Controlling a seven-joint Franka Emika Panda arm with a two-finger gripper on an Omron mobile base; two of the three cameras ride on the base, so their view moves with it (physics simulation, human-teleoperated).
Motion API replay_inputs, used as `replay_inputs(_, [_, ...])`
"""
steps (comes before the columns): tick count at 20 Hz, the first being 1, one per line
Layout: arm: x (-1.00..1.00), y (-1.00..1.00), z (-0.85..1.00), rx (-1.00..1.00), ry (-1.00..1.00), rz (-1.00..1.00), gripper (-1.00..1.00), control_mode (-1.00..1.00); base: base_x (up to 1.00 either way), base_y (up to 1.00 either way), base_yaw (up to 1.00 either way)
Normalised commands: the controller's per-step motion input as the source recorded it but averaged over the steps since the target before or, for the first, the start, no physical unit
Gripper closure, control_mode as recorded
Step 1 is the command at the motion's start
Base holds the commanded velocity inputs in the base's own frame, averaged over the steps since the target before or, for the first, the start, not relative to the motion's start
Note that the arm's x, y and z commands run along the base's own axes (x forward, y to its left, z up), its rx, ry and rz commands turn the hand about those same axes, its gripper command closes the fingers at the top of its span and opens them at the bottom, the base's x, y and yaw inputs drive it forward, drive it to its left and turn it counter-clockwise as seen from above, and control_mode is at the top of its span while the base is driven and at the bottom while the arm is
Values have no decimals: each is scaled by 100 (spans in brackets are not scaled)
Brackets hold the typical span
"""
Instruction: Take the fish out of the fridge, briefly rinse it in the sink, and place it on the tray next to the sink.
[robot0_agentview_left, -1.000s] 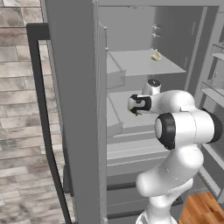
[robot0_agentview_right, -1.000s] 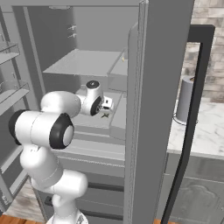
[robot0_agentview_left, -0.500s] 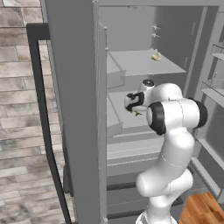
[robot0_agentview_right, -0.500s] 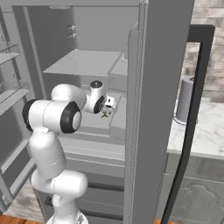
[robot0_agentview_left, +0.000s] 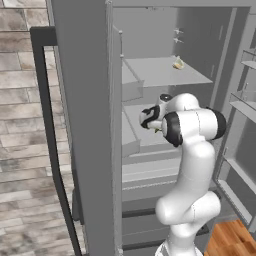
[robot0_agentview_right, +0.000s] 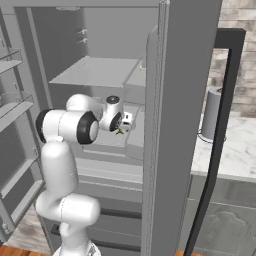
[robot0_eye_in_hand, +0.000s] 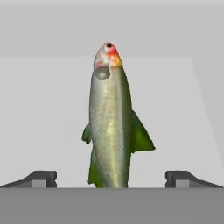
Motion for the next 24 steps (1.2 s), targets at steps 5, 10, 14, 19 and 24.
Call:
replay_inputs(5, [45,0,-28,0,-3,0,100,-100,0,0,0])
replay_inputs(10, [24,0,-49,0,-1,0,100,-100,0,0,0])
replay_inputs(14, [7,0,-46,-3,0,0,100,-100,0,0,0])
replay_inputs(19, [-10,3,-11,-4,0,0,100,-100,0,0,0])
replay_inputs(24, [-92,14,34,0,-6,0,100,-100,0,0,0])
